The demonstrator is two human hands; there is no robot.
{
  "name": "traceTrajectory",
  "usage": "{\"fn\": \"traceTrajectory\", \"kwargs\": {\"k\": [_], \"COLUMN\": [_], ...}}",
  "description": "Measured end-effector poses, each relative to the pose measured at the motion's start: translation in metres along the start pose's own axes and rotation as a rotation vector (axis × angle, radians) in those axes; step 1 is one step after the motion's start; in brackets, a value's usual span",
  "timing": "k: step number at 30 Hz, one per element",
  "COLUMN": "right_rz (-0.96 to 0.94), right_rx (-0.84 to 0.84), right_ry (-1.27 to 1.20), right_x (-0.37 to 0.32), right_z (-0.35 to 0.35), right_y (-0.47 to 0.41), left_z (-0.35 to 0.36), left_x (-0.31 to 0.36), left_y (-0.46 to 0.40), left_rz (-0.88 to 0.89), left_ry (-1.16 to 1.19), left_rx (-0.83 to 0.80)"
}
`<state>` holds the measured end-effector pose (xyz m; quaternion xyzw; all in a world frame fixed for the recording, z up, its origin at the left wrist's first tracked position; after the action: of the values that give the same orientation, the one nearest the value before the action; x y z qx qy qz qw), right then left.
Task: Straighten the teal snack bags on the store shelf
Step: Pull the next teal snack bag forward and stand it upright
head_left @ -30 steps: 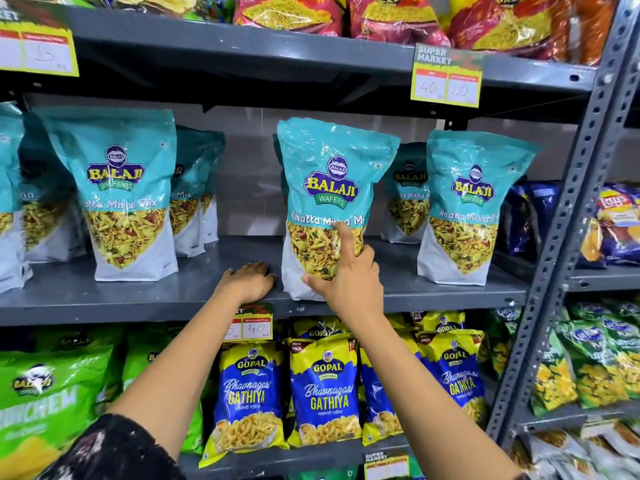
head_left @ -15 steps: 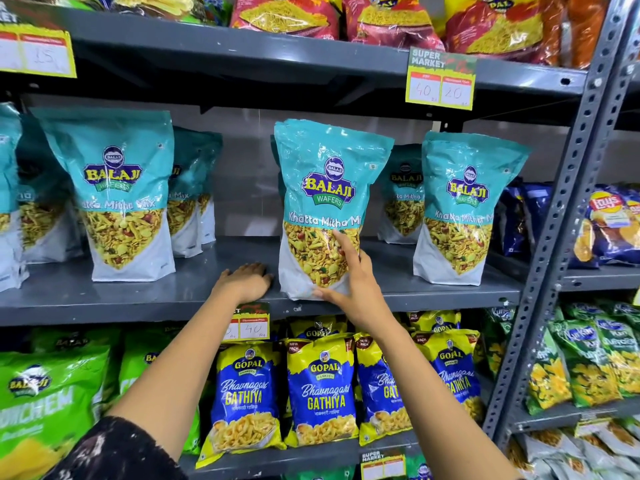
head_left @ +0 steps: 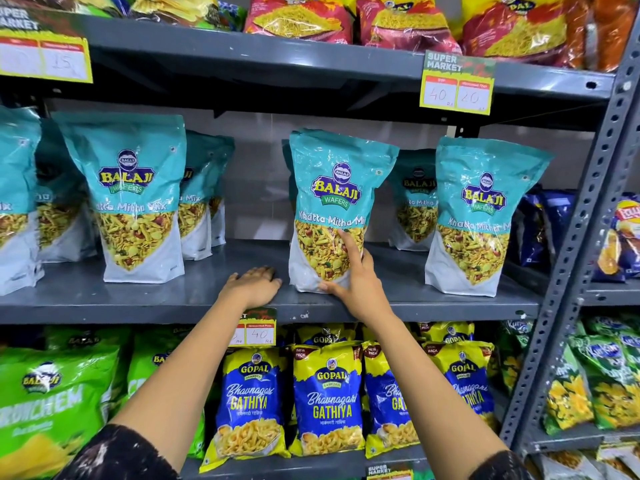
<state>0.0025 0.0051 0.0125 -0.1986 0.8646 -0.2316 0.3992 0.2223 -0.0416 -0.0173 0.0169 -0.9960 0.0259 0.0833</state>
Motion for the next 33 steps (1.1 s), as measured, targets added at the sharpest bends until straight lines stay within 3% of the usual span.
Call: {"fn": "traceTrajectory", "kwargs": {"k": [6, 13, 16, 33], "right_rz": [0.008, 0.055, 0.078, 0.098], "right_rx": [0.011, 0.239, 0.255, 0.303], "right_ry": [0.0, 0.241, 0.343, 0.378], "right_x": [0.004, -0.026, -0.034, -0.035], "right_z": [0.006, 0.03, 0.04, 0.045], "right_y": [-0.005, 0.005, 0.005, 0.007], "left_z": [0.001, 0.001, 0.0, 0.0], "left_x": [0.0, -0.001, 0.0, 0.001], "left_y": [0.0, -0.002, -0.001, 0.002], "left_rz": [-0.005, -0.012, -0.012, -0.011], "left_ry": [-0.004, -0.003, -0.004, -0.002], "left_rx": [-0.008, 0.009, 0.011, 0.011]}}
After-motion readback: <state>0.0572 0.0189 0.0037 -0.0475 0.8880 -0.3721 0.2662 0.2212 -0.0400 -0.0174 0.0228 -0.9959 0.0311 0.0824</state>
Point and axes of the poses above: each hand's wrist, its own y-axis away from the middle knuckle, its own z-axis out of the palm, x = y × z, the point moved 4 cm from there along -y, towards the middle knuckle, and after that the axes turned 1 degree about -x, right-handed, at the moved point
